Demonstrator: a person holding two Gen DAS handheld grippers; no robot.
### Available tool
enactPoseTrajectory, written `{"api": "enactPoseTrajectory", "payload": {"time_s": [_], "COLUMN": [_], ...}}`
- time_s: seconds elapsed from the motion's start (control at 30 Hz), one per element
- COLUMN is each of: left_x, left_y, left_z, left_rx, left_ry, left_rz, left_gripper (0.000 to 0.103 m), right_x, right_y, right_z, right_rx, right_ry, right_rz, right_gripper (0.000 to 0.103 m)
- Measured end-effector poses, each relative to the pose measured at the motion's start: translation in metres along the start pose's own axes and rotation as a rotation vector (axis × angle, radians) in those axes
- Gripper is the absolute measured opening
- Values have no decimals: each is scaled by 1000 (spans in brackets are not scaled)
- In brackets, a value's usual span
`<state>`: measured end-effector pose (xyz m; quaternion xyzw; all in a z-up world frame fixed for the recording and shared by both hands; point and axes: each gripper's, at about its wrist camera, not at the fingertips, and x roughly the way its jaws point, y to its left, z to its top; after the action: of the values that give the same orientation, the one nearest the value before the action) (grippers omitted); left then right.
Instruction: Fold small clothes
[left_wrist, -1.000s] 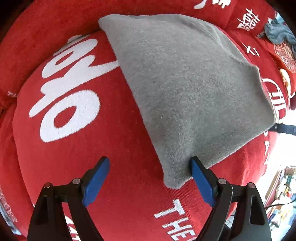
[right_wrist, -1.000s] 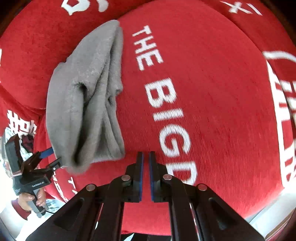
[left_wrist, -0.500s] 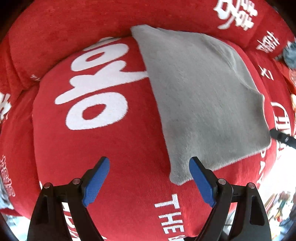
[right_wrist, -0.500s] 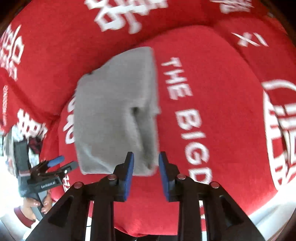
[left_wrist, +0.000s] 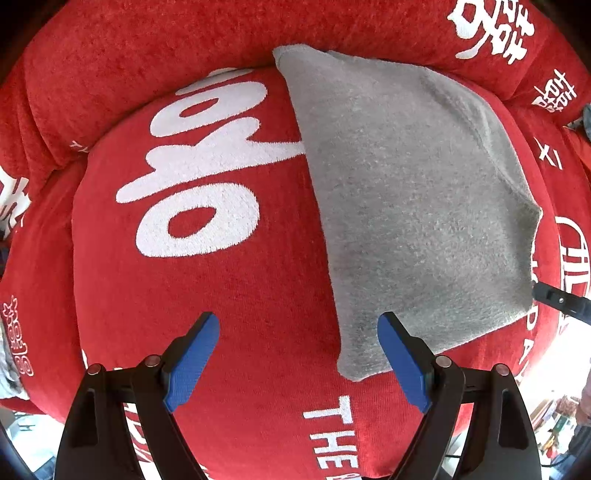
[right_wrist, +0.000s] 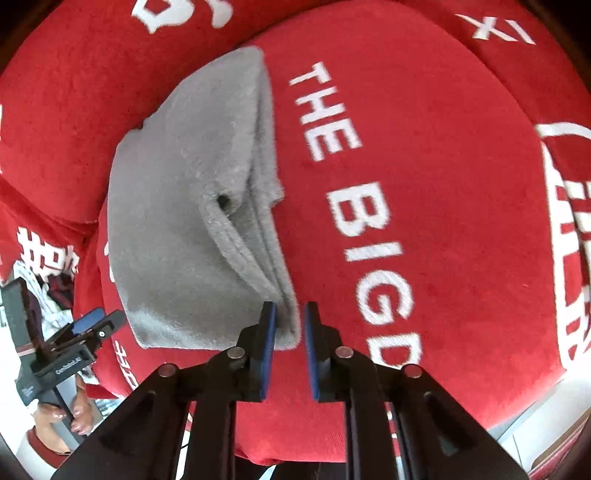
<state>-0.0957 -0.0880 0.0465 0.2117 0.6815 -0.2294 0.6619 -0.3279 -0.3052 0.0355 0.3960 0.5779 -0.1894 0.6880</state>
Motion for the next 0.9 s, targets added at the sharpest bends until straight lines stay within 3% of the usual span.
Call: {"api": "enactPoseTrajectory", "payload": {"time_s": [0.63, 0.73, 0.77, 0.9], "left_x": [3, 2, 2, 0], "left_y": [-21, -19, -17, -8], "left_z": [18, 23, 26, 39], "left_rx": [15, -24, -43, -89], "left_ry": [2, -4, -3, -26], "left_rz": [15, -29, -45, -62], "left_gripper": [88, 89, 101, 103], "right_x": [-23, -25, -26, -29], "right_y": [9, 8, 8, 8], "right_z": [12, 17, 21, 35], "right_rx": [-76, -79, -78, -79], "right_ry": [-51, -56, -58, -76], "right_rz": [49, 53, 56, 77], "right_gripper": [19, 19, 21, 36]}}
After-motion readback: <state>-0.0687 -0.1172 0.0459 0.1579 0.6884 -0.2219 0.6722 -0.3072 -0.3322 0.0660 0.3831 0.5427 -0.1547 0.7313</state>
